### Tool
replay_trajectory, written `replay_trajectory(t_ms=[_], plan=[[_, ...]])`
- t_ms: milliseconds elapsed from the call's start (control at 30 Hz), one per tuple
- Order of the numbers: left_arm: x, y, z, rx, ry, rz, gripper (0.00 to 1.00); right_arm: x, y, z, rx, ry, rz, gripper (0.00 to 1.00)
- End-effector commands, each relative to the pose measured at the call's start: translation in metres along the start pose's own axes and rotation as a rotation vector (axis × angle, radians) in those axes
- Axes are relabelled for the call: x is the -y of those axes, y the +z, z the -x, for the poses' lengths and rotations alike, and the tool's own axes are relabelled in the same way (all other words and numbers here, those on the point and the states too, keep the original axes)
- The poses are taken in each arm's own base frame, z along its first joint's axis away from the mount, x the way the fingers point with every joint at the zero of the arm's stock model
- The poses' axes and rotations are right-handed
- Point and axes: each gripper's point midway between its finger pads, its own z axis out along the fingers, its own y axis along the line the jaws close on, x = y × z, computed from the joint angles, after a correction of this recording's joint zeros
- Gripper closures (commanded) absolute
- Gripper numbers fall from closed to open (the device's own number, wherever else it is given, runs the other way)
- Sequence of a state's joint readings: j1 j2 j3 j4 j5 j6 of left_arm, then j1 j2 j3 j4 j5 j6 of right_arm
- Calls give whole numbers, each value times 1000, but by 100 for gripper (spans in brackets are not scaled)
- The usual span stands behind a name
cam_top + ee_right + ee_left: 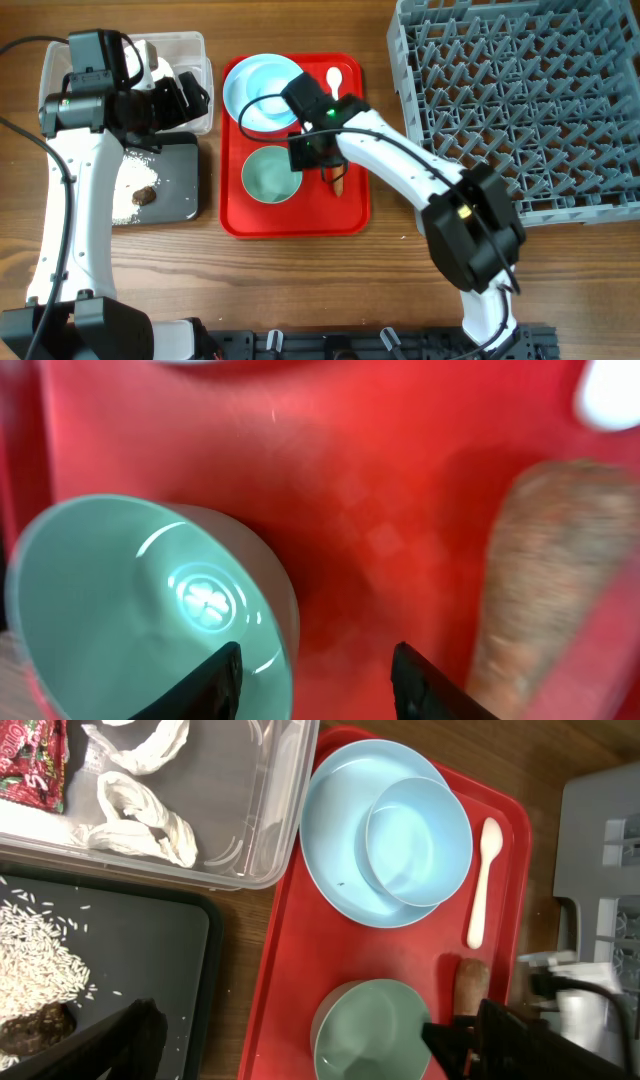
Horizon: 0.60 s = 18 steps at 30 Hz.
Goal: Sort waste into correct bins and load items into the dishwasher rack
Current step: 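Reach the right gripper to the green bowl and grasp its rim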
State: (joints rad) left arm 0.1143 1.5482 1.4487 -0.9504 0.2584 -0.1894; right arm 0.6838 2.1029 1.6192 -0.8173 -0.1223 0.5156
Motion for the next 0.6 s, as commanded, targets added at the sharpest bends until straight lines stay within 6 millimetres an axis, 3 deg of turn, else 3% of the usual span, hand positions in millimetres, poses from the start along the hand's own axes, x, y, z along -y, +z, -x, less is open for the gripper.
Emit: replay_trajectory(t_ms=[0,267,433,567], plan=[[-3,1,2,1,-2,11,0,3,21,-5,-32,33,-28,56],[-3,1,2,1,-2,11,0,3,25,-4,-28,53,-26,96],[-3,1,2,1,-2,11,0,2,17,-4,-25,56,-26,96],[-3,1,2,1,-2,11,0,6,-19,9,37,60,-31,96]])
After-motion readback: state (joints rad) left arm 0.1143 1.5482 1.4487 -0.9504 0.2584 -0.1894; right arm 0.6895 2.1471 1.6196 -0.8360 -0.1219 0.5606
